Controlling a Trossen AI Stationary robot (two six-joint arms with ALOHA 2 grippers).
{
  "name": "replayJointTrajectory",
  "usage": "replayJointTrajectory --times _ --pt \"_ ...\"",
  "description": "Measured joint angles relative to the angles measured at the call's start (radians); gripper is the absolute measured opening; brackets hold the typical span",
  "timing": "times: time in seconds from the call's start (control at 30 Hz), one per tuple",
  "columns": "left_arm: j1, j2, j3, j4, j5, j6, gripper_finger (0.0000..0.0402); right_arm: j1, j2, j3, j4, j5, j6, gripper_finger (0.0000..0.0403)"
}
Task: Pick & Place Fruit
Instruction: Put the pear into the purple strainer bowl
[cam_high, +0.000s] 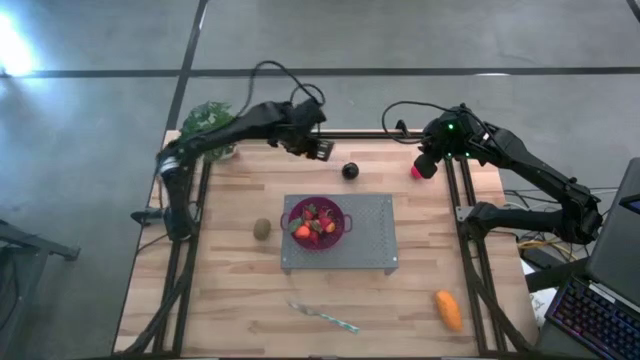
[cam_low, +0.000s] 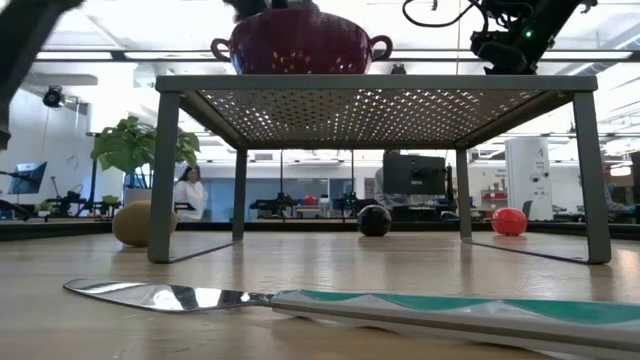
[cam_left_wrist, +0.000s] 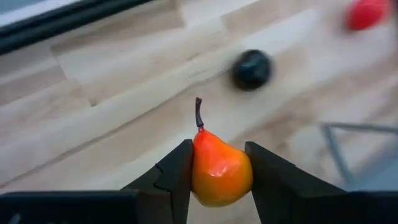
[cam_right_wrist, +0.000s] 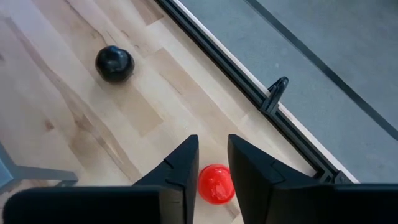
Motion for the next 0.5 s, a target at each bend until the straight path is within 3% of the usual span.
replayJointTrajectory --times 0.23,0.33,0.5 --pt "-0.114 -0.217 0.000 -0.022 -0.026 0.052 0.0138 0.000 0.000 0.000 0.001 0.000 0.000 0.0098" --pt "-0.217 -0.280 0.000 -0.022 -0.045 0.082 0.0138 0.000 0.000 0.000 0.002 0.000 -0.002 0.0102" --pt "-0.426 -0.317 -0.002 -0.020 -0.163 0.093 0.0138 0.000 0.000 0.000 0.005 0.000 0.005 0.0100"
